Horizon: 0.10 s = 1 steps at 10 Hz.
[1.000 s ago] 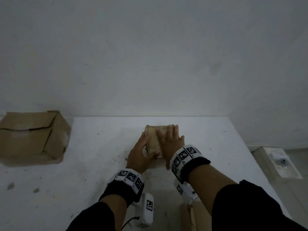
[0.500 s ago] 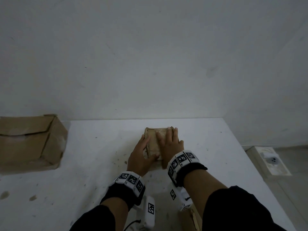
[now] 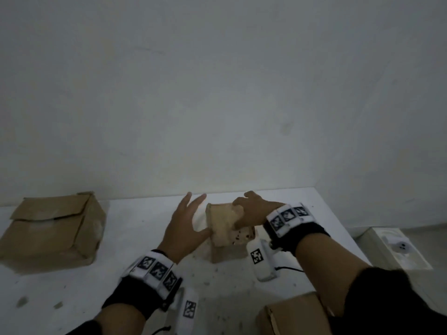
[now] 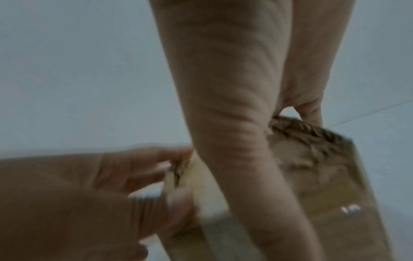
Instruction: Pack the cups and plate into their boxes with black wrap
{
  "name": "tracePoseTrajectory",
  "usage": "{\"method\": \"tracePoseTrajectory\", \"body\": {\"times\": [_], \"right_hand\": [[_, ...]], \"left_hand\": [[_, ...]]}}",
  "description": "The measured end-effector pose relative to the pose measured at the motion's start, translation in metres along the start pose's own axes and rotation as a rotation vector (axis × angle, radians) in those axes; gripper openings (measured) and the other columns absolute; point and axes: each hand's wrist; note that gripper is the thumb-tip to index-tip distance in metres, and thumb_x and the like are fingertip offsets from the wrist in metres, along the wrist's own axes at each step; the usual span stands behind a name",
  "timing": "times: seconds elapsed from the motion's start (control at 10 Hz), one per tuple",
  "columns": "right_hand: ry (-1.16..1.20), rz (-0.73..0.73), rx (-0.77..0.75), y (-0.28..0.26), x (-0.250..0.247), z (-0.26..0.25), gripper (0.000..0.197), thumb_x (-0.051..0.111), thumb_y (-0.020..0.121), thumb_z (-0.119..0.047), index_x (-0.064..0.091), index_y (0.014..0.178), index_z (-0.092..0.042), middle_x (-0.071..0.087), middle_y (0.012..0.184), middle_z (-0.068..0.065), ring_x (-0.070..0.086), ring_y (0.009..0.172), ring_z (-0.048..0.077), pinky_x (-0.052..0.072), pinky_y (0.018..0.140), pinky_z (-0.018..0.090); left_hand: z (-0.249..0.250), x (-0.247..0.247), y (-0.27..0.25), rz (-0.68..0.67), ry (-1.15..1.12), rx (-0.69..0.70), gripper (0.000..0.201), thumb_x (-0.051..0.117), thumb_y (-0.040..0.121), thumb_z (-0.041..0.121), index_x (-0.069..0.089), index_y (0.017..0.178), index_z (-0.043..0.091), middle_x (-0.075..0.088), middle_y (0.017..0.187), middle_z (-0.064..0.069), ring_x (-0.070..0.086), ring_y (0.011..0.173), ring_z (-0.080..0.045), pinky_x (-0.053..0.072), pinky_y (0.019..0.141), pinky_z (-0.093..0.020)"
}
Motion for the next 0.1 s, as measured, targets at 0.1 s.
{"method": "tracePoseTrajectory", "body": {"times": [0.1], "right_hand": [[0.280, 0.099, -0.153, -0.0592, -0.0390, 0.0147, 0.061, 0.064, 0.083, -0.048, 0.038, 0.136, -0.032, 0.035, 0.145, 0.001, 0.038, 0.131, 0.019, 0.037, 0.105, 0.038]], "left_hand": [[0.0526, -0.0545, -0.0323, 0.210, -0.140, 0.215, 0.089, 0.070, 0.063, 0.064, 0.028, 0.138, 0.039, 0.025, 0.151, 0.013, 0.026, 0.138, -0.004, 0.034, 0.109, -0.035]]}}
Point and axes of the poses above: each hand's wrist, its own y-axis towards the middle knuckle, its own x-axis out of the palm, z = x × y
